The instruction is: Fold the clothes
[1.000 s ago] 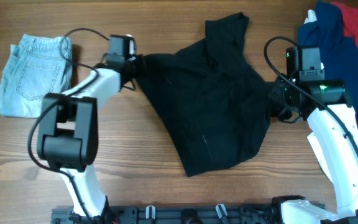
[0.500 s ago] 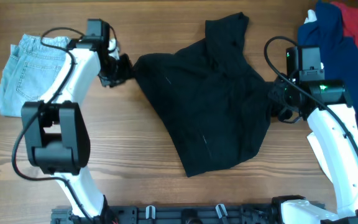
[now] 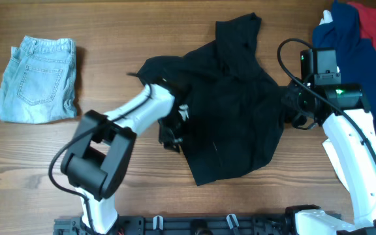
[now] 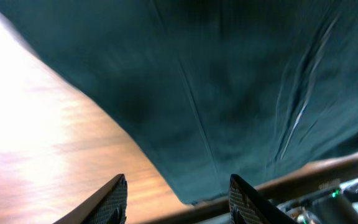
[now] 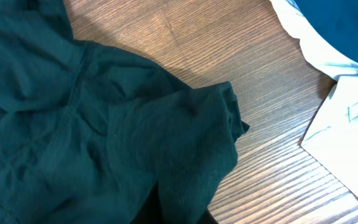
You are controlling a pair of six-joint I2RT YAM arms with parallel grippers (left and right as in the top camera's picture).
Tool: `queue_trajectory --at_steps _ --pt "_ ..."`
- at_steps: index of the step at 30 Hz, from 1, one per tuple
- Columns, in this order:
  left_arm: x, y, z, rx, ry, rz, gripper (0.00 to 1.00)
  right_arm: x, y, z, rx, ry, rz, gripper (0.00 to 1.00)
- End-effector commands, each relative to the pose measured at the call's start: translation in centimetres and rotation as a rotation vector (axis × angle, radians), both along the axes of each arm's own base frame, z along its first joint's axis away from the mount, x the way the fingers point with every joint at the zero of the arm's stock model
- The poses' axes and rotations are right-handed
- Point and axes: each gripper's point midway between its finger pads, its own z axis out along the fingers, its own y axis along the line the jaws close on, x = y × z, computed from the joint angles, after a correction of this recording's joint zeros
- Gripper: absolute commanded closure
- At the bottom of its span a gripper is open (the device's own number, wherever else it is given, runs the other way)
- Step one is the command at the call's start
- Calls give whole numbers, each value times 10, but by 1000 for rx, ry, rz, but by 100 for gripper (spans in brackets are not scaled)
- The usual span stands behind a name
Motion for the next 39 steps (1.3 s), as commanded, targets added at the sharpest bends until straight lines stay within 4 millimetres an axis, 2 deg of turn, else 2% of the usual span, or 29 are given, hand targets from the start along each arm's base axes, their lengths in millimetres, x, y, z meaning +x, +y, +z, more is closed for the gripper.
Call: queue_trajectory --at_steps 1,3,7,9,14,15,19,20,21,22,24,25,26,27,28,33,39 --pt "-31 -29 10 -25 78 18 47 1 1 2 11 -10 -10 95" --pt "-39 -38 9 -17 77 7 47 1 1 2 12 -10 -10 95" --pt "-52 -48 3 9 86 21 40 2 1 2 12 -13 -11 95" --pt "-64 -45 -4 44 115 39 36 1 1 2 12 -12 -10 96" --pt "-79 -34 -15 81 149 41 34 3 1 3 12 -19 -9 95" --pt "-78 -35 -15 78 146 41 32 3 2 3 12 -18 -9 96" --pt "-74 -40 -19 61 107 26 10 3 3 2 19 -17 -8 96" --pt "-70 -45 -22 47 82 19 10 3 3 3 19 -19 -8 95" --pt "-67 -50 -25 31 62 13 11 3 3 3 19 -19 -8 96" --pt "-63 -56 -28 10 41 8 18 3 3 3 19 -18 -7 96" --pt "-61 -61 -32 -5 28 3 37 2 3 2 19 -17 -7 96" --pt "-61 -61 -34 -4 29 3 49 2 3 2 19 -16 -7 96" --pt "-61 -61 -34 -6 33 4 80 2 3 2 19 -17 -7 96" --pt "-60 -60 -34 -6 33 7 92 3 3 2 19 -17 -7 96" --pt "-59 -60 -34 -7 33 9 96 3 3 2 20 -17 -8 96" --pt "-52 -56 -32 -10 29 26 96 2 3 2 19 -17 -7 96" --pt "-24 -43 -21 -49 -27 66 96 2 3 2 19 -15 -7 96"
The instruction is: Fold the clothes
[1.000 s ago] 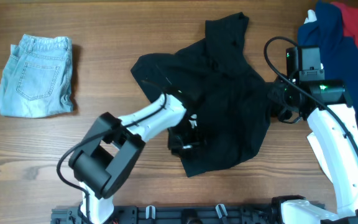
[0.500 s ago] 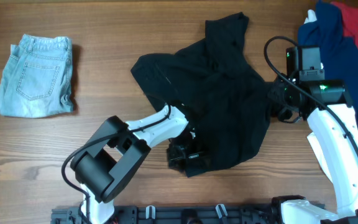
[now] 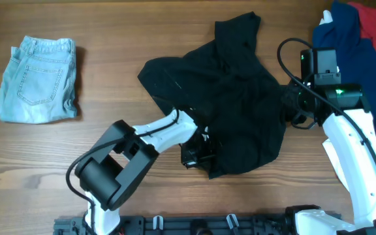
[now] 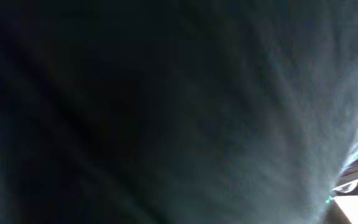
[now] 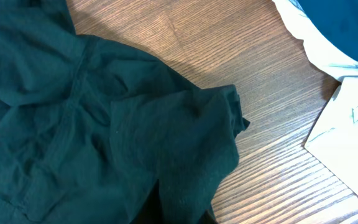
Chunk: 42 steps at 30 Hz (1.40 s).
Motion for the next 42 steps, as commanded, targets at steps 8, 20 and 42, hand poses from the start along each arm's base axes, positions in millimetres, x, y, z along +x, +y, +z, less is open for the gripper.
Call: queue_trajectory --at_steps 8,20,42 --pt "75 50 54 -56 -309 32 96 3 2 3 4 -15 7 96" --pt "110 113 204 -171 -838 110 96 5 2 62 -18 -175 70 96" --pt "22 83 112 -57 -212 230 44 4 7 77 -8 -182 114 96"
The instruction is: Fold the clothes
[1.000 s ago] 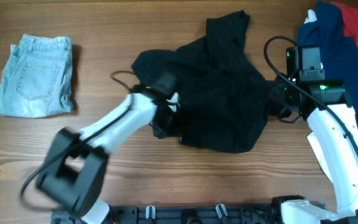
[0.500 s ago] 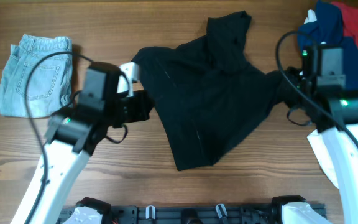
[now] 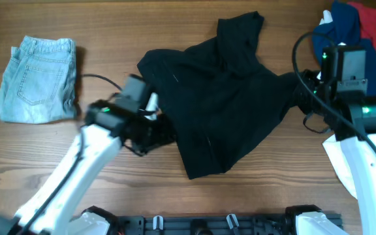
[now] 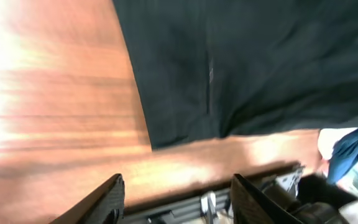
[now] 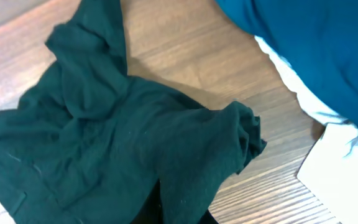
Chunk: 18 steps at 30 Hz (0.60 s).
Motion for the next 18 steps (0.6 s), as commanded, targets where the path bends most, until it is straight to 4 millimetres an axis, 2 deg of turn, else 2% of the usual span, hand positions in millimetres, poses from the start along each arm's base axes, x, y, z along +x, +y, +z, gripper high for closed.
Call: queue_trajectory --at_steps 1,6,7,8,9,12,15,18 --pt "-29 -30 -36 -26 215 35 44 5 4 -1 3 12 25 96" --pt "-46 -57 -68 -3 300 107 41 7 4 -2 3 11 25 96" --pt "-50 -63 -74 -4 307 121 38 7 4 -2 3 11 25 96" --pt "-53 -67 -81 1 315 135 30 7 4 -2 3 10 25 96" --pt "-58 -68 -89 19 322 149 25 7 4 -2 3 10 25 96" --pt "-68 -61 -111 72 369 191 18 7 4 -2 3 11 25 96" --pt "-69 -61 -119 88 393 209 6 7 4 -2 3 10 25 96" --pt "-65 -70 -122 51 399 197 4 7 4 -2 3 11 26 96"
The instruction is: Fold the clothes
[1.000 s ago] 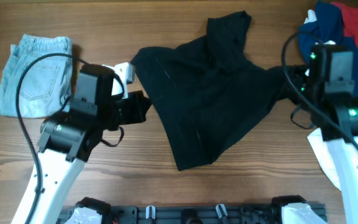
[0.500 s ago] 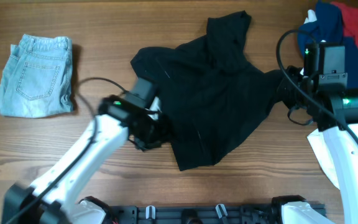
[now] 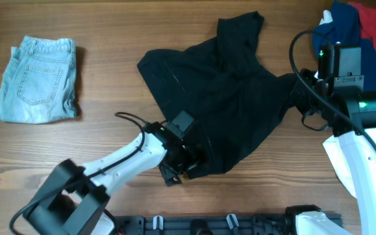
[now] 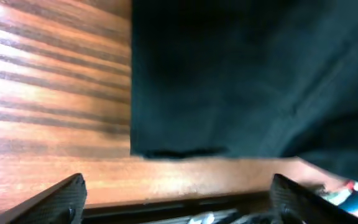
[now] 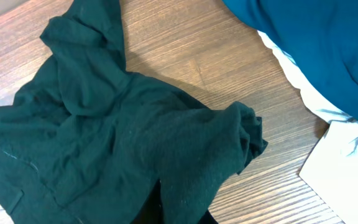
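Observation:
A black garment (image 3: pixel 220 104) lies crumpled across the middle of the table; its hem corner (image 4: pixel 166 149) shows in the left wrist view. My left gripper (image 3: pixel 183 168) sits at that lower hem, open, fingers (image 4: pixel 67 199) wide apart and holding nothing (image 4: pixel 182 204). At the garment's right edge my right gripper (image 3: pixel 297 99) is shut on a bunch of the black cloth (image 5: pixel 185 155). In its own view the jaws (image 5: pixel 179 214) are buried in the fabric.
Folded light-blue jeans (image 3: pixel 36 78) lie at the far left. A heap of blue (image 3: pixel 344 29), red (image 3: pixel 373 19) and white clothes sits at the back right, beside the right arm. The rail of the arms' mount (image 3: pixel 194 225) runs along the front edge.
My left gripper has gone from the garment's left side to its lower hem near the table's front, and its jaws stand wider apart. The right gripper keeps its hold, hardly moved.
First my left gripper was open at the garment's left side while the right held its right edge. Then the left was against the lower cloth. Later the right had lifted its edge and the left was back at the left side. Now the left is at the hem.

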You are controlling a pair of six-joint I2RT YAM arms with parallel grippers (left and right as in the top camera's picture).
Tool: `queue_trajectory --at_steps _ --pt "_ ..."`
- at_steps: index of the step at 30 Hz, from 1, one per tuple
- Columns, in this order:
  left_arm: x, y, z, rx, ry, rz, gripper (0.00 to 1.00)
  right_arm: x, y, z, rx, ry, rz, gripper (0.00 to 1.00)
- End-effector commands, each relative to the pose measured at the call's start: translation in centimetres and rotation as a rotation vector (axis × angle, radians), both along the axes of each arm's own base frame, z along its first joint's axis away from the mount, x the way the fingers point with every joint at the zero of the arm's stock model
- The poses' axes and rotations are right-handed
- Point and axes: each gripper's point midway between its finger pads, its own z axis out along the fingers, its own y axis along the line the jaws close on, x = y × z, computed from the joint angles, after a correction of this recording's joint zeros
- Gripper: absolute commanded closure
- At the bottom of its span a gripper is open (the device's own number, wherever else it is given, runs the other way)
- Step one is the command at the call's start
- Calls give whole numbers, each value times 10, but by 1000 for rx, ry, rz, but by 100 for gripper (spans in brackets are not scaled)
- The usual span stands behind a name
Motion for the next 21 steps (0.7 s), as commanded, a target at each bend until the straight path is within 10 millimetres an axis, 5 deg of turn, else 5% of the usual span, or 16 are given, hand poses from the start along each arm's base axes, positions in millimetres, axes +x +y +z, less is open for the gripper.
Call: queue_trajectory --at_steps 1,6,9,11,13,21 --pt "2 -7 -9 -11 32 42 2 4 2 5 -1 -11 21 96" --pt "6 -14 -24 -18 57 62 6 4 2 5 -1 -11 21 96" --pt "5 -17 -26 -29 70 58 41 4 2 5 -1 -11 21 96" --pt "6 -17 -26 -32 64 55 77 4 2 5 -1 -12 21 96" --pt "8 -18 -26 -43 43 32 96 4 2 5 -1 -12 21 96" --pt "32 -8 -12 -96 -55 -4 96 4 2 5 -1 -11 21 96"
